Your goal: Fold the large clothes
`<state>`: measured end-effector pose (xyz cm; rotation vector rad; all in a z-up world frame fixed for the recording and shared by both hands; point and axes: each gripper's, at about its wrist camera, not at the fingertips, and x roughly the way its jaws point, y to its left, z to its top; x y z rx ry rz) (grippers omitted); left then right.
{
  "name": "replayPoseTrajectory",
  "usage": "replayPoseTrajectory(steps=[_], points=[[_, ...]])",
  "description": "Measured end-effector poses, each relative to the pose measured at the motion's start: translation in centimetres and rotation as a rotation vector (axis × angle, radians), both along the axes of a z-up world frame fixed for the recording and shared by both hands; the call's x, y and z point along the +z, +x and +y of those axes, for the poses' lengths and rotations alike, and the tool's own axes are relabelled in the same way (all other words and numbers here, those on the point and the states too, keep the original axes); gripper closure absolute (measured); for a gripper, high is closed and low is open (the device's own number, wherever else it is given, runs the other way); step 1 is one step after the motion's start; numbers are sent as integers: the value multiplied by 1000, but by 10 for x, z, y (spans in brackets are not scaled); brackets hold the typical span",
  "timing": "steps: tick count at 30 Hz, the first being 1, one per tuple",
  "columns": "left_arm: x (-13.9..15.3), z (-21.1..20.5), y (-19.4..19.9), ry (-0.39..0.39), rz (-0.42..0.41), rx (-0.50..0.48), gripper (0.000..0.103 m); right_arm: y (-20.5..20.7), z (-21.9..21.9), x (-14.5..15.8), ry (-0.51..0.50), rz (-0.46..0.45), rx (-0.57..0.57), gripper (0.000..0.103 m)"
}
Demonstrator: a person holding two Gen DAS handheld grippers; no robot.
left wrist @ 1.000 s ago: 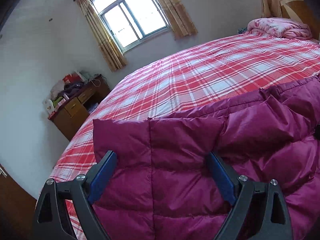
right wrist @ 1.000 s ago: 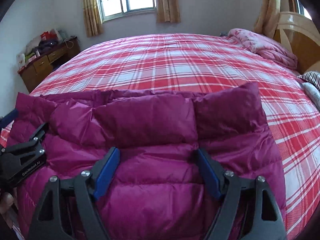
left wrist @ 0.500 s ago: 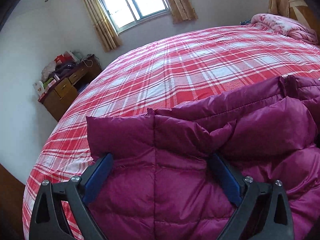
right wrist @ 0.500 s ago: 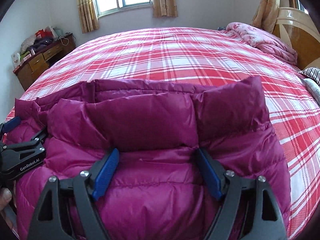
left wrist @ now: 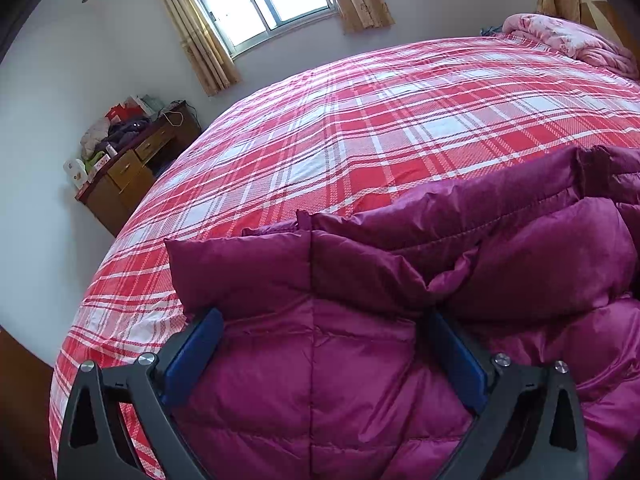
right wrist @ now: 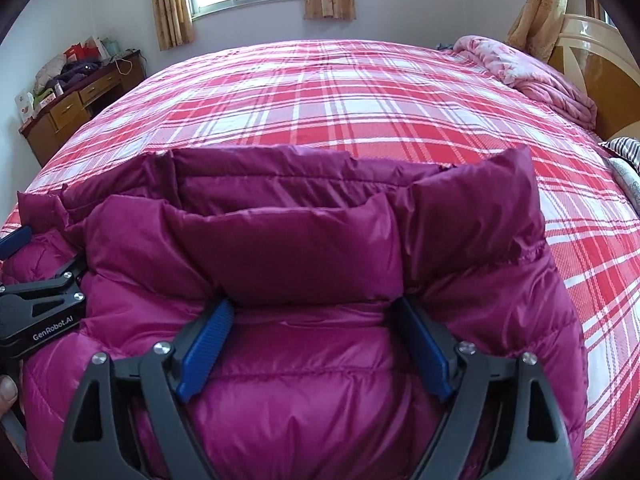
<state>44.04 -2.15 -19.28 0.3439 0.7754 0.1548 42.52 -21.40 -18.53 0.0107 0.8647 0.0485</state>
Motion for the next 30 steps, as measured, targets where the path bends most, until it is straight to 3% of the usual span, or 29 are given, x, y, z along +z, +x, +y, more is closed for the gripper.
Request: replayPoseTrajectory(steps=[22,30], points=[[-1,-2,-1,26,-9,4,1,1,8,1,-53,13,-6,14],[-1,-3,-2,30,-13,4,1,-41,14,30,11,-62,-6,13]])
